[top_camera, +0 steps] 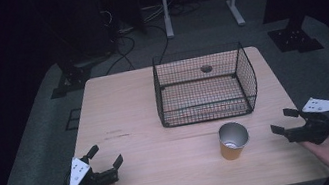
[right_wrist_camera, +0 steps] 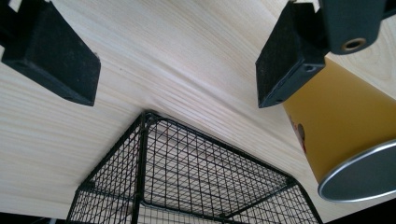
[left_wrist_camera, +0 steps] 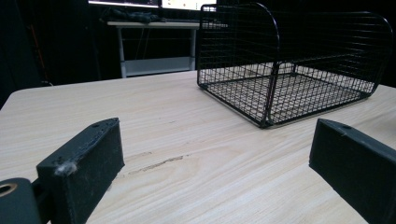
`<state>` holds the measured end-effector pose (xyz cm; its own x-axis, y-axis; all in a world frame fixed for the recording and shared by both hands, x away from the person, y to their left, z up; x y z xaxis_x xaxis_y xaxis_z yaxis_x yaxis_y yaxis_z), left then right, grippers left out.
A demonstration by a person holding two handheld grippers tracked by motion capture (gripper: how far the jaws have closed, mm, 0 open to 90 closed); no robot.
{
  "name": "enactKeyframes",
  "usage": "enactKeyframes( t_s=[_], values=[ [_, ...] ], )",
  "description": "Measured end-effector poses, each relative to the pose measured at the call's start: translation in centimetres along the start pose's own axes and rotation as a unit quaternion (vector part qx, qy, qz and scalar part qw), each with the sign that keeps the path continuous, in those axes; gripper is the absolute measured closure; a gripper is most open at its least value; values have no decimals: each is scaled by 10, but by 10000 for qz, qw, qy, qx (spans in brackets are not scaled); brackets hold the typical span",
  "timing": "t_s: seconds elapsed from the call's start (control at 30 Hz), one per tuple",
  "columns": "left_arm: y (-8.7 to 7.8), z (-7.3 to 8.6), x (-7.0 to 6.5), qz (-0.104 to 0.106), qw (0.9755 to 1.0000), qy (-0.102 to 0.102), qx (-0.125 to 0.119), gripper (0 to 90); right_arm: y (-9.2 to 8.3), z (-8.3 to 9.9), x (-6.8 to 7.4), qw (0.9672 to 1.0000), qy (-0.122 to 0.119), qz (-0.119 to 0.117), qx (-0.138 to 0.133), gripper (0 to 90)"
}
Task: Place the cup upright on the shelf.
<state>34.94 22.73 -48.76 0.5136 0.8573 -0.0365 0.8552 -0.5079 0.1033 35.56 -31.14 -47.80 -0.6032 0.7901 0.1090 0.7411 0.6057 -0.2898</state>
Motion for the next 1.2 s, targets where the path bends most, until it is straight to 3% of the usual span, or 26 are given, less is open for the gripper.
enactKeyframes(
  t_s=[0.17,0.63,1.2],
  values=[
    [-1,0,0,3,10000,-14,5,23,0,-3,5,10000,-53,-60,-20,133],
    [-2,0,-2,42,10000,8,-6,23,3,-4,37,9989,-311,-349,5,132],
    [-1,0,-2,40,10000,26,0,23,-4,1,59,9975,-460,-531,11,129]
  ],
)
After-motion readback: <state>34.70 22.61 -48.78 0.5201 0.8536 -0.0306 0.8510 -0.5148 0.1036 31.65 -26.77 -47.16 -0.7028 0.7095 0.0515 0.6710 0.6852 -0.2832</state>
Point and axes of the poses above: each handheld gripper's, and its own axes: y roughly forward along the jaws, z roughly out of its underside, x roughly to its left, the point moved 10 cm from there along y, roughly forward along the jaws, and after that the axes turned 13 degrees about -x, right-handed, at the moved point
